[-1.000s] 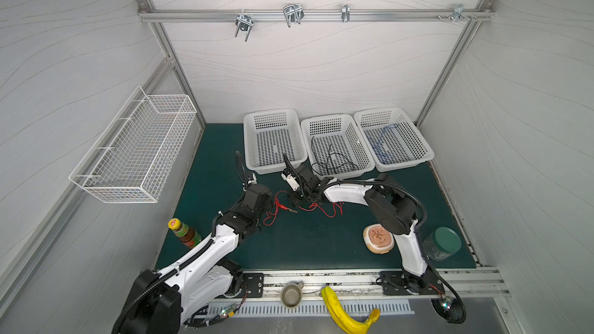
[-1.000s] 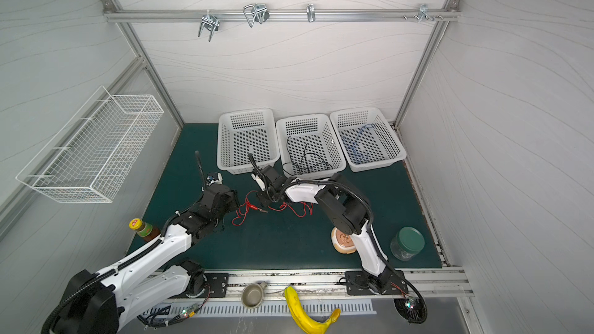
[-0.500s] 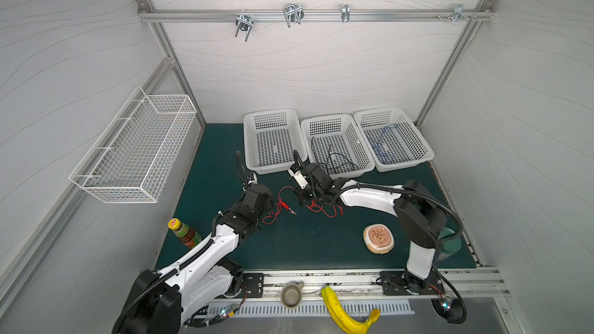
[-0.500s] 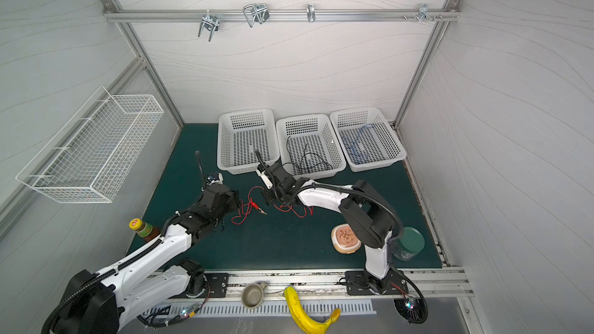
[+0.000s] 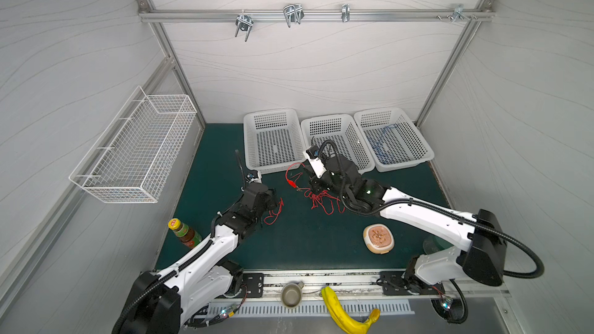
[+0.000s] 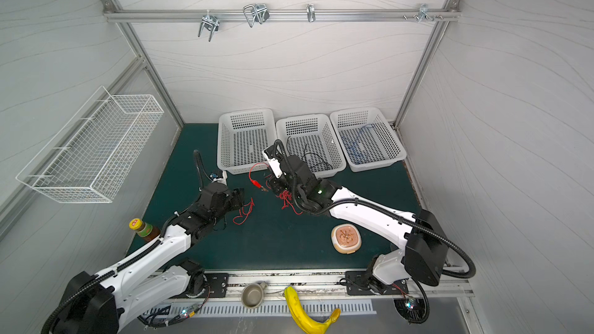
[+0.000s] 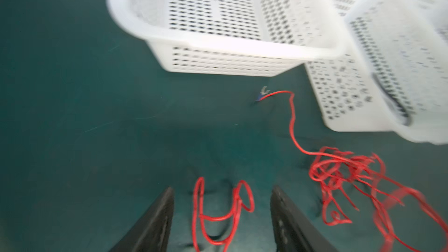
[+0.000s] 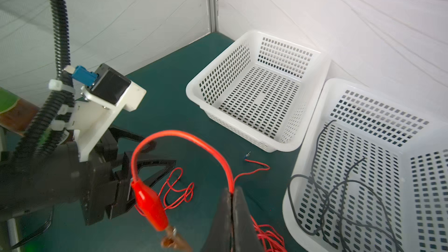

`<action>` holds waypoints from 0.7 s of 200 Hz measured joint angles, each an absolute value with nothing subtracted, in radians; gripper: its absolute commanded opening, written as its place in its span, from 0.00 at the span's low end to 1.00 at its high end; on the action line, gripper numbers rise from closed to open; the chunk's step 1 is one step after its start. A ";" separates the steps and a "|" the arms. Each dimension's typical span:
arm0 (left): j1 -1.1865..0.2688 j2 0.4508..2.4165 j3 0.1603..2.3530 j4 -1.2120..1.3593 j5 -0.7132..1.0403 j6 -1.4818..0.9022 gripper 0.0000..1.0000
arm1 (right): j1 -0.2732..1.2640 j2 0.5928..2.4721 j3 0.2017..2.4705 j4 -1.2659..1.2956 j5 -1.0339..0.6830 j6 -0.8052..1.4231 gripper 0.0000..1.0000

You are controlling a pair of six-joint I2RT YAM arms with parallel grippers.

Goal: Untangle the cables
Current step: 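Lift the red wire with the right gripper while the left gripper holds its other part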

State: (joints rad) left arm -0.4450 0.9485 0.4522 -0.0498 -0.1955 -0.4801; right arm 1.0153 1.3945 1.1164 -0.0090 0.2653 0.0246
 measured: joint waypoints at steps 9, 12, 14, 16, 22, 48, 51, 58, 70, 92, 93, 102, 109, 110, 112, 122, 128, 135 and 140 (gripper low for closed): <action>-0.445 0.937 0.445 -0.020 -0.147 -0.467 0.67 | 1.015 1.377 1.113 -0.009 0.280 0.022 0.00; -0.445 0.931 0.442 -0.010 -0.128 -0.462 0.67 | 1.015 1.370 1.113 -0.009 0.285 0.020 0.00; -0.445 0.928 0.441 -0.004 -0.114 -0.459 0.68 | 1.015 1.367 1.113 -0.008 0.289 0.020 0.00; -0.445 0.925 0.439 0.003 -0.102 -0.455 0.68 | 1.015 1.364 1.113 -0.008 0.291 0.019 0.00; -0.445 0.916 0.433 0.024 -0.064 -0.447 0.69 | 1.015 1.355 1.113 -0.008 0.300 0.017 0.00; -0.456 0.892 0.413 0.113 0.071 -0.414 0.75 | 1.015 1.330 1.123 -0.010 0.342 0.017 0.00; -0.462 0.891 0.412 0.123 0.083 -0.409 0.75 | 1.015 1.330 1.126 -0.010 0.344 0.018 0.00; -0.476 0.889 0.411 0.139 0.103 -0.396 0.76 | 1.015 1.330 1.130 -0.010 0.350 0.020 0.00; -0.505 0.889 0.411 0.163 0.126 -0.374 0.76 | 1.015 1.330 1.133 -0.009 0.356 0.027 0.00; -0.537 0.891 0.411 0.211 0.170 -0.344 0.76 | 1.015 1.329 1.135 -0.009 0.363 0.036 0.00; -0.537 0.891 0.411 0.212 0.172 -0.343 0.76 | 1.015 1.329 1.136 -0.009 0.363 0.037 0.00; -0.540 0.894 0.411 0.232 0.191 -0.335 0.76 | 1.015 1.329 1.141 -0.009 0.367 0.037 0.00; -0.543 0.898 0.411 0.250 0.206 -0.328 0.76 | 1.015 1.329 1.146 -0.008 0.371 0.037 0.00; -0.543 0.899 0.411 0.252 0.207 -0.328 0.76 | 1.015 1.329 1.147 -0.008 0.371 0.037 0.00; -0.544 0.900 0.411 0.257 0.214 -0.326 0.76 | 1.015 1.329 1.148 -0.008 0.373 0.037 0.00; -0.549 0.908 0.411 0.279 0.234 -0.316 0.76 | 1.015 1.329 1.161 -0.008 0.381 0.036 0.00; -0.553 0.917 0.411 0.293 0.247 -0.312 0.76 | 1.015 1.329 1.172 -0.009 0.385 0.034 0.00; -0.561 0.928 0.411 0.307 0.258 -0.307 0.76 | 1.015 1.329 1.184 -0.009 0.389 0.033 0.00; -0.570 0.937 0.411 0.315 0.265 -0.301 0.76 | 1.015 1.329 1.195 -0.009 0.392 0.032 0.00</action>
